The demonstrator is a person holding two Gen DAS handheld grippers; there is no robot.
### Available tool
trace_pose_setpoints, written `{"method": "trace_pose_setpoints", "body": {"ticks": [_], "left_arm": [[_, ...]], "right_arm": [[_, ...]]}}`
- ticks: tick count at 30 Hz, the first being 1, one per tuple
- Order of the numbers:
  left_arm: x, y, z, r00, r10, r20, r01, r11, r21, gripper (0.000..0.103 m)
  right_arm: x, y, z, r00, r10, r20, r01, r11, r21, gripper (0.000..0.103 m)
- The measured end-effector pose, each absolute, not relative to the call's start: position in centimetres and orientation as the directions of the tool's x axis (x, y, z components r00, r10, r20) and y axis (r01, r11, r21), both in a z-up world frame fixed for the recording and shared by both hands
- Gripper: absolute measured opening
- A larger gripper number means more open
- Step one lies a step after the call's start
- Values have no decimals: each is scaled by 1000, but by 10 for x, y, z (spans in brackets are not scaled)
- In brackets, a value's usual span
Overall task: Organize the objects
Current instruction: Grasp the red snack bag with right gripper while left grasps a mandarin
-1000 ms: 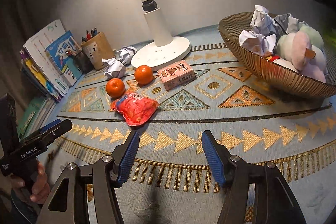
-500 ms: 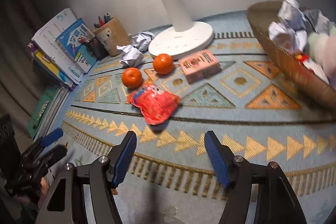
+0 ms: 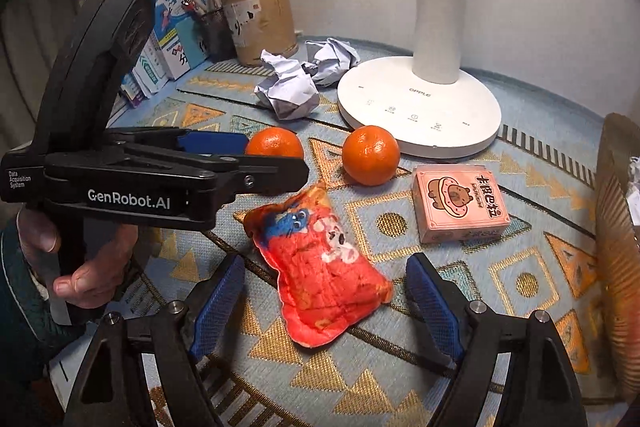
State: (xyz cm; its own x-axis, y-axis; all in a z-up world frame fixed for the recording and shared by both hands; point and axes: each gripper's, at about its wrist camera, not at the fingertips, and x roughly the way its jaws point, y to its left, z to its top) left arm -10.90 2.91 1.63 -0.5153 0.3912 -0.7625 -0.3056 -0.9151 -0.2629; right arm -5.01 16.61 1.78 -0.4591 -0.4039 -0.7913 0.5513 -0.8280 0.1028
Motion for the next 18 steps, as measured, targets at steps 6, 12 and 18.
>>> {"method": "trace_pose_setpoints", "body": {"ticks": [6, 12, 18], "left_arm": [[-108, 35, 15, -531, 361, -767, -321, -923, -212, 40], [-89, 41, 22, -537, 356, -765, -355, -918, -178, 30], [-41, 38, 46, -554, 398, -731, -361, -906, -220, 30]], "right_arm": [[-52, 156, 12, -484, -366, -795, 550, -834, 49, 63], [-41, 162, 18, -517, -359, -777, 529, -847, 39, 37], [-7, 206, 43, -573, -312, -758, 384, -919, 88, 35]]}}
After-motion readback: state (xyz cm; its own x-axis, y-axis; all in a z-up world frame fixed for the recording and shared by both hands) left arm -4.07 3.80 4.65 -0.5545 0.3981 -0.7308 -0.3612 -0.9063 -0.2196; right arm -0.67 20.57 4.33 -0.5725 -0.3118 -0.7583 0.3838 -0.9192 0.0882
